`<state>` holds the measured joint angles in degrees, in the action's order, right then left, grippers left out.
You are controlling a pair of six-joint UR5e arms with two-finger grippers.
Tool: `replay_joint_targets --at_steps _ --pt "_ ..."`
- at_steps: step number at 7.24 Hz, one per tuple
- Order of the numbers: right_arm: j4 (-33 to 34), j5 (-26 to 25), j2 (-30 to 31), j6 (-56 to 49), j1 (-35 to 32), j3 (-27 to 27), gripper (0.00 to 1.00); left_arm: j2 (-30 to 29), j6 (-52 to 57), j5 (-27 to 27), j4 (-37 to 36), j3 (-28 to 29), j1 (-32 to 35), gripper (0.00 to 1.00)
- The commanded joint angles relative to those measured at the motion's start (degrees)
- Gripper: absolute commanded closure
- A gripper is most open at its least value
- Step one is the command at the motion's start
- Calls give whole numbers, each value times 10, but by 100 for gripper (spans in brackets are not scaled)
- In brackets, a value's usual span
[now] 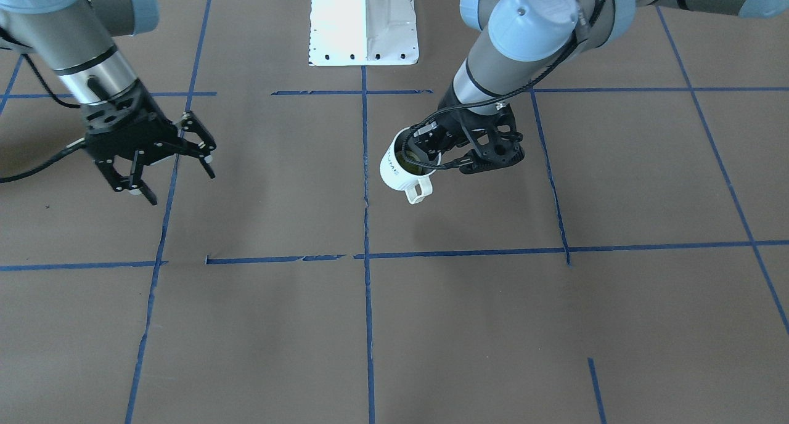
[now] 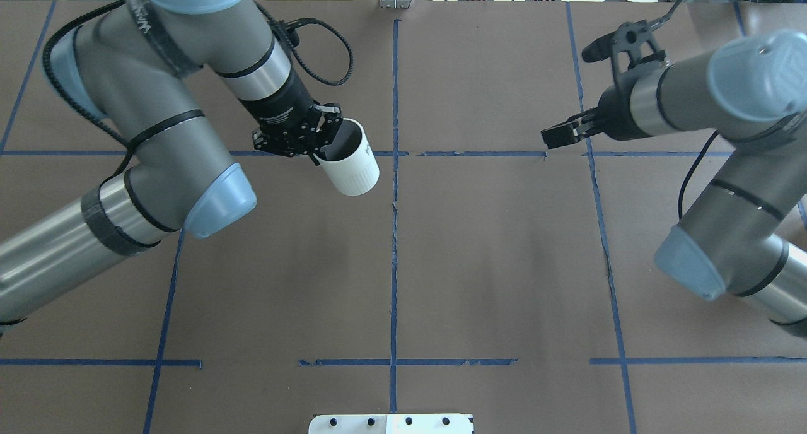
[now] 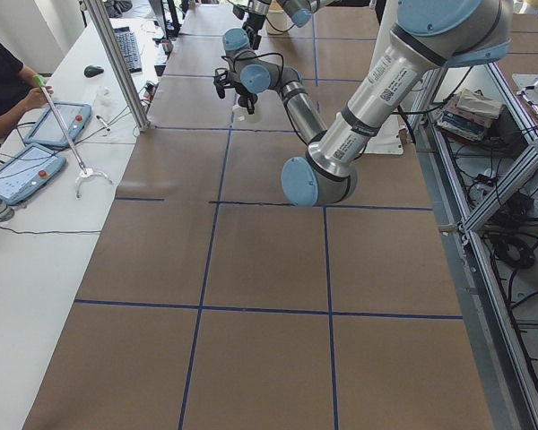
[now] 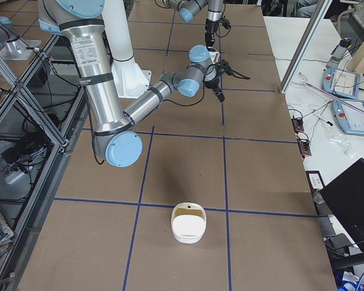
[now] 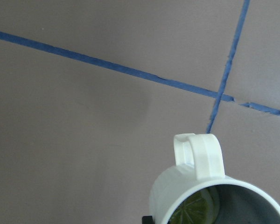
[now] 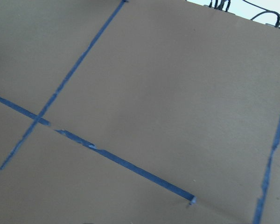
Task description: Left arm hands cup to right arm to dump lemon
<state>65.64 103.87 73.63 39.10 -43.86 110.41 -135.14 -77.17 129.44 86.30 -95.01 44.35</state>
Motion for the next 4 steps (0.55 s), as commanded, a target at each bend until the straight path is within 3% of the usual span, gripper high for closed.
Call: replay_joint_targets --at_steps 1,2,4 --pt "-73 -141 -3 21 91 0 0 -52 -18 0 -1 52 -3 100" --pt "-118 -192 4 21 111 2 0 -63 -19 0 -1 60 -3 100" --pt "-192 -228 11 21 146 -3 0 -116 -45 2 6 118 -4 100"
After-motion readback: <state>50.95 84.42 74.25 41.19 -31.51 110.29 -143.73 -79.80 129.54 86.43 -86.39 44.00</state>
